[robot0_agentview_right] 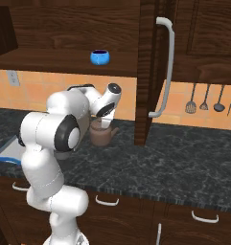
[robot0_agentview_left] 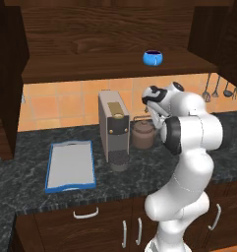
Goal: Pick the kettle from the counter and place it on the tray. Then pick the mug from the cabinet and place it on the tray. Then close the cabinet doors.
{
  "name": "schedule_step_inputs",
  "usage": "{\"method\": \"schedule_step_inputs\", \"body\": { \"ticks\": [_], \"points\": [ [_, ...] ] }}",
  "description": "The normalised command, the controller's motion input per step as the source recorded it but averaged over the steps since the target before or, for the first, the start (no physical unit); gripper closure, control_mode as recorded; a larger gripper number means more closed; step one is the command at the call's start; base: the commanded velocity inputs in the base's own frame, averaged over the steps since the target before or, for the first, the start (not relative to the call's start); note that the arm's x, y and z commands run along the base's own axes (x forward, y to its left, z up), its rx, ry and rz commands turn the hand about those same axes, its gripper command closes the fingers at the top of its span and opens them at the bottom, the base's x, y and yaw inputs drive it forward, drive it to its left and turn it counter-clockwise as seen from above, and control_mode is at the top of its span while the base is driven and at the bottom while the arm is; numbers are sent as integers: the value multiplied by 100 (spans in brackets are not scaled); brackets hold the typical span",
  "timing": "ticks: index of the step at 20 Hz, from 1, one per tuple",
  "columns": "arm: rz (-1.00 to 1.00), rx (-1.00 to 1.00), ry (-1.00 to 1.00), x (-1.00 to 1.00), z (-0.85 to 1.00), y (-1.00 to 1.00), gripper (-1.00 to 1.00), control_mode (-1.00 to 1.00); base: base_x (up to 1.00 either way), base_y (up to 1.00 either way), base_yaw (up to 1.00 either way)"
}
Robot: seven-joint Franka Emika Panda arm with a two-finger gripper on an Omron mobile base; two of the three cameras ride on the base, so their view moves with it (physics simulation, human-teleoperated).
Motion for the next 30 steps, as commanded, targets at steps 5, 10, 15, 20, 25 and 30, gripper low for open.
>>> {"method": "schedule_step_inputs", "body": {
  "ticks": [5, 10, 15, 20, 25, 30],
  "points": [
    [0, 0, 4, 27, -18, 2, -100, -100, 0, 0, 0],
    [0, 0, 4, 14, -25, 3, 100, -100, 0, 0, 0],
    [0, 0, 0, 0, -23, 2, 100, -100, 0, 0, 0],
    [0, 0, -6, -30, -21, 10, 100, -100, 0, 0, 0],
    [-1, 1, -12, -61, -1, 6, 100, -100, 0, 0, 0],
    [-6, 4, -11, -87, 31, -3, 100, -100, 0, 0, 0]
  ]
}}
